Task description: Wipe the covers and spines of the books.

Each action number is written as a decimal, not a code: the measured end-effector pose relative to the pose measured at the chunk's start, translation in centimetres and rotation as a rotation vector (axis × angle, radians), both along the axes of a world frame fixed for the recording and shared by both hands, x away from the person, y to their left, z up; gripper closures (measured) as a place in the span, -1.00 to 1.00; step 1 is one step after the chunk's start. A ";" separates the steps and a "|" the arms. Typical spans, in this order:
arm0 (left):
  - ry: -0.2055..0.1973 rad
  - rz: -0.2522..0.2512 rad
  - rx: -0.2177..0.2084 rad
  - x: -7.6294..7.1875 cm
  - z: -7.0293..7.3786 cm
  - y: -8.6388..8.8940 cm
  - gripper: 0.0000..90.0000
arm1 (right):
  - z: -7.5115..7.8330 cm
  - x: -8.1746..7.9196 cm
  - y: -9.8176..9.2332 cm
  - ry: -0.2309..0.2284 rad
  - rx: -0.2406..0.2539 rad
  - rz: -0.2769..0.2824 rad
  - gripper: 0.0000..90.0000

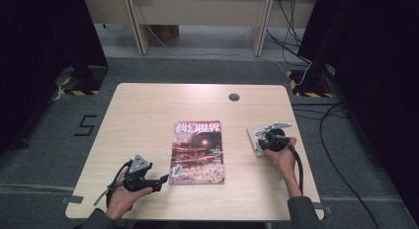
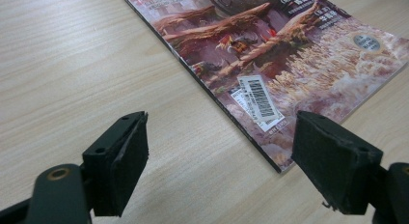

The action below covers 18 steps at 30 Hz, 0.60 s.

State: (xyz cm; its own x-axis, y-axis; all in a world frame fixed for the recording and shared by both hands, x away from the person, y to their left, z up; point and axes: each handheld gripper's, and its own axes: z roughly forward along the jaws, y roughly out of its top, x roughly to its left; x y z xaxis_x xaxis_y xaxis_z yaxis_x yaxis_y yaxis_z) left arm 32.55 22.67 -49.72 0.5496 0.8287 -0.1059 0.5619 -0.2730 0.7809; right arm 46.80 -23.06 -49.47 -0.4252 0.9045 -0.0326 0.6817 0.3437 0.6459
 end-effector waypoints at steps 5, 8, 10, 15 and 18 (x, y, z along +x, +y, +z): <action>0.001 0.000 0.000 0.0 0.0 0.0 -0.56 | -0.1 0.6 1.5 -0.003 0.007 0.021 0.49; 0.002 -0.001 0.000 0.0 0.0 0.0 -0.56 | -0.2 1.0 2.1 0.001 0.019 0.024 0.47; 0.004 -0.002 0.000 0.0 -0.1 -0.1 -0.56 | -0.2 1.0 2.4 0.001 0.023 0.024 0.42; -0.004 -0.003 0.000 -0.1 0.1 0.0 -0.56 | 0.0 0.8 2.3 -0.002 0.018 -0.001 0.06; -0.004 0.002 0.001 0.0 0.1 0.1 -0.56 | 0.6 0.3 1.9 -0.025 0.031 -0.004 -0.07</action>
